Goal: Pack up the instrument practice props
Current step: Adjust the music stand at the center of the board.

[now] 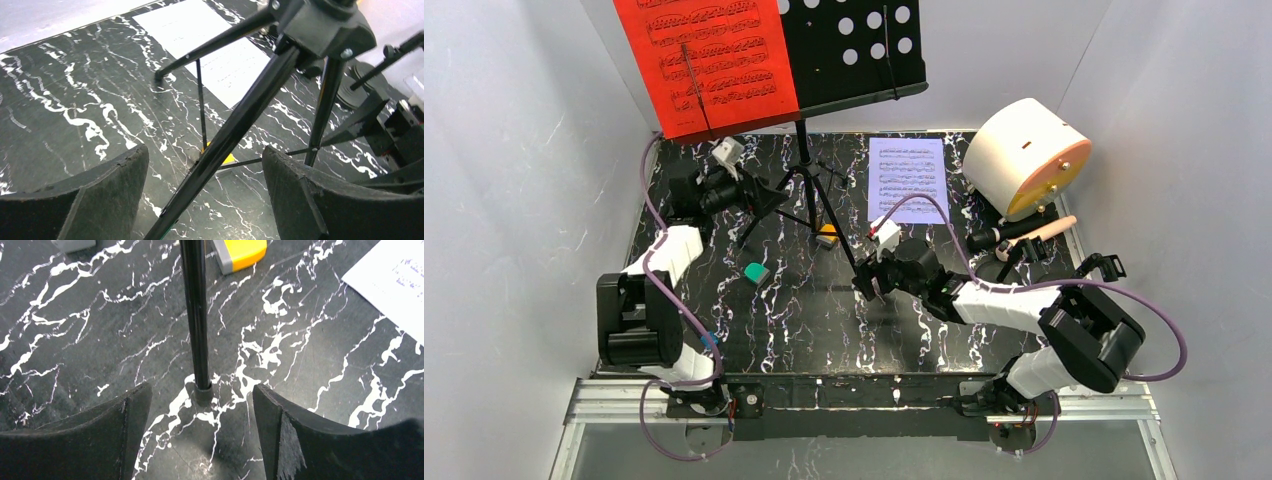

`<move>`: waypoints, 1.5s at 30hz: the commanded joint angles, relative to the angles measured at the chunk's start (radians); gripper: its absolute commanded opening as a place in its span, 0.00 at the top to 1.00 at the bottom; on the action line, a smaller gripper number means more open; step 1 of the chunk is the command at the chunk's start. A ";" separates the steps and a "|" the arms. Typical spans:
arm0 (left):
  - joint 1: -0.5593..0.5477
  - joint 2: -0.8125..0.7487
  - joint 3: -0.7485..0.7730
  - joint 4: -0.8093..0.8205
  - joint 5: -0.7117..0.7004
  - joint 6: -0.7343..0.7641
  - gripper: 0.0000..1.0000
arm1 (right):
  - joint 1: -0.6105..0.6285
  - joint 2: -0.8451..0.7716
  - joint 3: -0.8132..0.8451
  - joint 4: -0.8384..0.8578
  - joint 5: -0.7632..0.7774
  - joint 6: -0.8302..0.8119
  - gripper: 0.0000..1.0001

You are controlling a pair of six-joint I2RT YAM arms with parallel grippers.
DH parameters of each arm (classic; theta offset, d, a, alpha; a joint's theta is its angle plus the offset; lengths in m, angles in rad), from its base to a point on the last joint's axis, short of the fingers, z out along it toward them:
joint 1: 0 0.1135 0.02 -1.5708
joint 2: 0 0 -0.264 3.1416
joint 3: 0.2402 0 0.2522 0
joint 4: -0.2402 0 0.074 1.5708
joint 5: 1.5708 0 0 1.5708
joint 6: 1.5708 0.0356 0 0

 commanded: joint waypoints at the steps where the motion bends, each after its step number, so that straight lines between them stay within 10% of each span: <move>1: -0.022 0.023 0.026 0.030 0.114 0.151 0.21 | 0.012 0.032 -0.023 0.151 -0.010 -0.046 0.20; 9: -0.026 0.013 0.027 -0.027 0.104 0.261 0.37 | 0.015 0.147 0.015 0.183 -0.054 -0.113 0.36; 23: -0.082 -0.154 -0.053 -0.215 -0.097 0.444 0.94 | -0.006 0.287 0.127 0.123 -0.153 -0.423 0.97; 40: -0.189 -0.350 -0.313 -0.131 -0.460 0.161 1.00 | -0.134 0.499 0.375 -0.030 -0.184 -0.590 0.99; 45: -0.197 -0.304 -0.297 -0.077 -0.477 0.085 0.96 | -0.138 0.489 0.343 0.002 -0.175 -0.570 0.86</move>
